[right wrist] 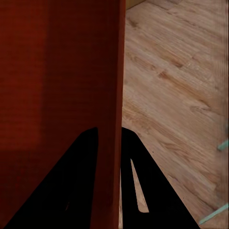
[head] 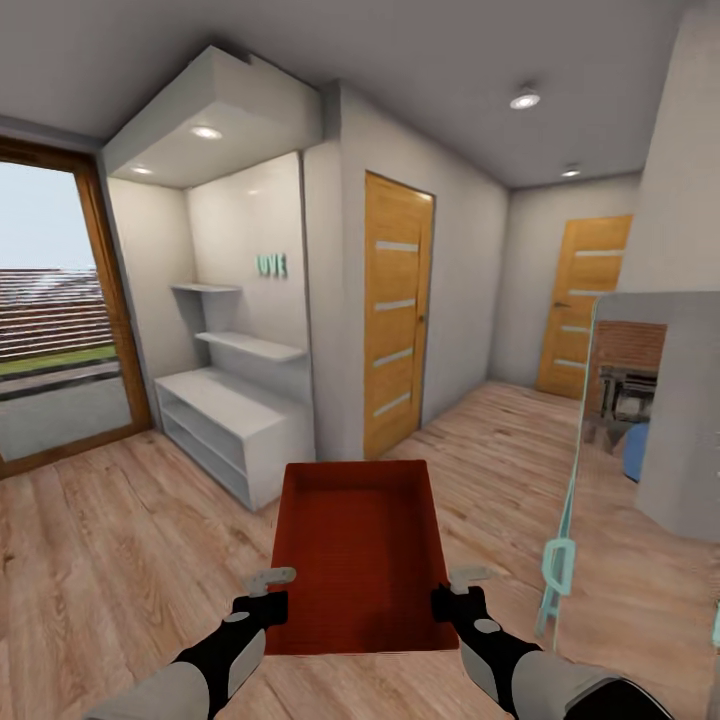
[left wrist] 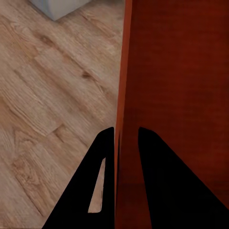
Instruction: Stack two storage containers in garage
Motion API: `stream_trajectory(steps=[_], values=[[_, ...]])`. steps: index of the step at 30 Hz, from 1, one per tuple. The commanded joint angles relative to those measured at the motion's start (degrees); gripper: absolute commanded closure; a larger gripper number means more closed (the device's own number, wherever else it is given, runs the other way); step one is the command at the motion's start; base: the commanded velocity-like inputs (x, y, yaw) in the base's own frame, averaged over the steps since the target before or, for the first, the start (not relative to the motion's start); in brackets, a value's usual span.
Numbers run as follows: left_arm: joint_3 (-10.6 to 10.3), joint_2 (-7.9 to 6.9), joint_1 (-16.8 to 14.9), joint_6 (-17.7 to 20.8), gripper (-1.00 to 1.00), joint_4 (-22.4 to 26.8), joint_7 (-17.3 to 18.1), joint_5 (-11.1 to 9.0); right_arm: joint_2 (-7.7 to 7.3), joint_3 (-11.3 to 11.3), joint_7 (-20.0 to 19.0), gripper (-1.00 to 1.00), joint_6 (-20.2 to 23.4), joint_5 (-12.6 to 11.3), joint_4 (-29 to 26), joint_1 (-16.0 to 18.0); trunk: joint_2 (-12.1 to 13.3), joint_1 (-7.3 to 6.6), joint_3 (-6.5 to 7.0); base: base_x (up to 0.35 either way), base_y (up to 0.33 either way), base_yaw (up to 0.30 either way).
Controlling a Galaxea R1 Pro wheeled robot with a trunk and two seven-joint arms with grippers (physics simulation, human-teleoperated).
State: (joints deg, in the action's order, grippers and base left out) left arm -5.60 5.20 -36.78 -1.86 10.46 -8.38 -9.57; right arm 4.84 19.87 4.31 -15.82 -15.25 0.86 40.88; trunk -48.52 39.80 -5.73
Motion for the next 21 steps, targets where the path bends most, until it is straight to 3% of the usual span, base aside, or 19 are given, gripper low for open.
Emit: stream_trajectory(steps=[1,9,21], values=[[-0.6,-1.95,0.0,-0.2,1.0,0.2,-0.7,0.1,-0.1,-1.7,0.2,1.0,-0.3,-1.1,0.2,0.1,-0.1,0.05,-0.09,0.322,0.0,-0.274],[-0.6,-1.95,0.0,-0.2,1.0,0.2,-0.7,0.0,-0.1,-1.7,0.2,1.0,-0.3,-1.1,0.2,0.1,-0.1,0.05,-0.09,0.322,0.0,-0.22],[-0.6,-1.95,0.0,-0.2,1.0,0.2,-0.7,0.0,-0.1,-1.7,0.2,1.0,-0.3,-1.1,0.2,0.1,-0.1,0.05,-0.09,0.322,0.0,-0.01]])
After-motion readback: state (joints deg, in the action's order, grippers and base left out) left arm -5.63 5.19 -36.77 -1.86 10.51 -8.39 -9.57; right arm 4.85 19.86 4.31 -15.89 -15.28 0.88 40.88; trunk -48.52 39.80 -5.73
